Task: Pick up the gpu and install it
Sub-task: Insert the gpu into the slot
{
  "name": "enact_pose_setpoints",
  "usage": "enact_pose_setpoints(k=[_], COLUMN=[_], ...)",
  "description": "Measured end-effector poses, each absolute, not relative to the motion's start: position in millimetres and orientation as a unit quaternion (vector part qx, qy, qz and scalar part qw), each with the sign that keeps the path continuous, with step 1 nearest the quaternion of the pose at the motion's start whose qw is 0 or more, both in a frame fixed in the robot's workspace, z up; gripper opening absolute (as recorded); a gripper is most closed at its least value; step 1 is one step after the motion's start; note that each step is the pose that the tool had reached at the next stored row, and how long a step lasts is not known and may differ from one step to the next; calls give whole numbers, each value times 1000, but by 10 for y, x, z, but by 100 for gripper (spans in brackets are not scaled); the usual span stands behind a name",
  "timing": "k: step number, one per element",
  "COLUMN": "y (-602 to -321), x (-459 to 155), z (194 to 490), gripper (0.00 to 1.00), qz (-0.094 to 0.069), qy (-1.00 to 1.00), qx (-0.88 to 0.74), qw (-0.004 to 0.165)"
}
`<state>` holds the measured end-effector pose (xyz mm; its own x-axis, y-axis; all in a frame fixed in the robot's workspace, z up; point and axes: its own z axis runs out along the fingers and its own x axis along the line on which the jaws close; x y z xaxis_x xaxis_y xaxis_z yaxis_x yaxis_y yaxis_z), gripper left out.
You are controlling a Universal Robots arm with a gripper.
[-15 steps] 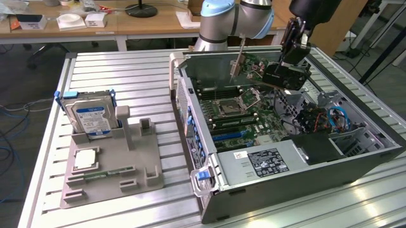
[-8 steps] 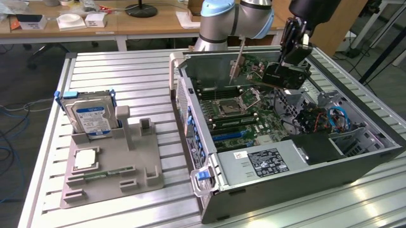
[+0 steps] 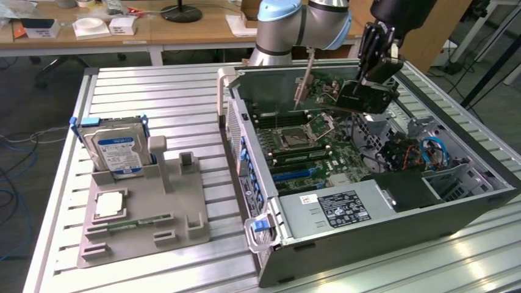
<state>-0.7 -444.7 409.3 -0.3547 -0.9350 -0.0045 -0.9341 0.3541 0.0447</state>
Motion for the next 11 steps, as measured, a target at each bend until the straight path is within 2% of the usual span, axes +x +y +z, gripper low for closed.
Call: enact_pose_setpoints(k=[11], y=[-4447], x=[-6], z=[4090], gripper=[26], qz=[-19], qy=[-788], qx=[616], qw=[12])
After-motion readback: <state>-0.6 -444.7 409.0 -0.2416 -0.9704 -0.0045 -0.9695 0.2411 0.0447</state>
